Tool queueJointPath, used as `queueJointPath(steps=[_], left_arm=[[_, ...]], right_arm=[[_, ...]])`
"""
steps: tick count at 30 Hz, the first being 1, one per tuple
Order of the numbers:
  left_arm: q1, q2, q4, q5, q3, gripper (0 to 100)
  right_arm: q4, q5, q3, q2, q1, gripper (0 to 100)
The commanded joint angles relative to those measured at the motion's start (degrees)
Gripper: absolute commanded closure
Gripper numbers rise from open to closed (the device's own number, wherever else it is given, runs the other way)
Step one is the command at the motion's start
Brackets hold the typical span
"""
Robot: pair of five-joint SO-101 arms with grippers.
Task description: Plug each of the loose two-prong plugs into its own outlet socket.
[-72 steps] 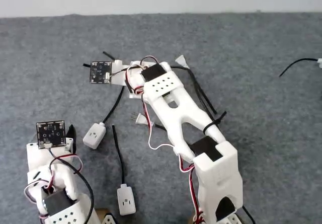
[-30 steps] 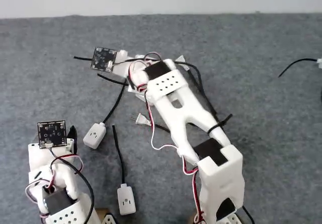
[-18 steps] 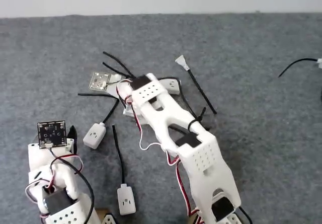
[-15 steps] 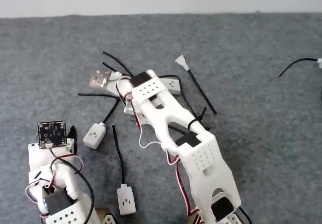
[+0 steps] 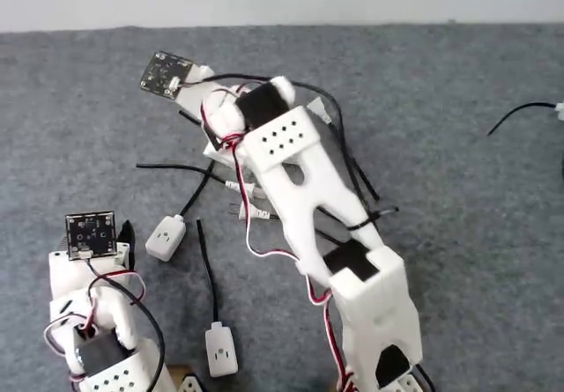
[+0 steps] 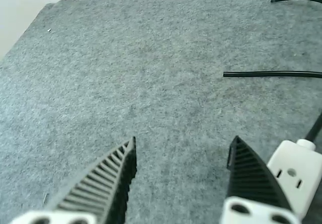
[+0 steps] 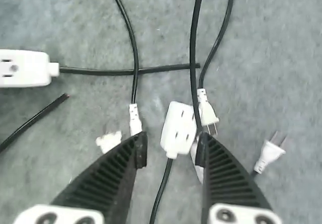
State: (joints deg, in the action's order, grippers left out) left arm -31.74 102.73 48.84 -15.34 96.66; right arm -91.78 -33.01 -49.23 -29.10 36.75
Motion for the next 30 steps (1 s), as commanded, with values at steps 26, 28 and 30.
queueJointPath(steps=[26, 28, 30], left_arm=[[0.18, 0.09, -0.35, -0.53, -0.48, 72], [0.18, 0.09, -0.26, -0.53, -0.48, 72], [0.18, 0.09, -0.26, -0.53, -0.48, 72]], right_arm=[[-7.08, 14.42, 45.71, 59.03, -1.19, 83.6], [-2.24, 14.42, 56.26, 66.59, -1.19, 83.5], [2.77, 14.33, 66.37, 75.12, -1.71, 83.5]])
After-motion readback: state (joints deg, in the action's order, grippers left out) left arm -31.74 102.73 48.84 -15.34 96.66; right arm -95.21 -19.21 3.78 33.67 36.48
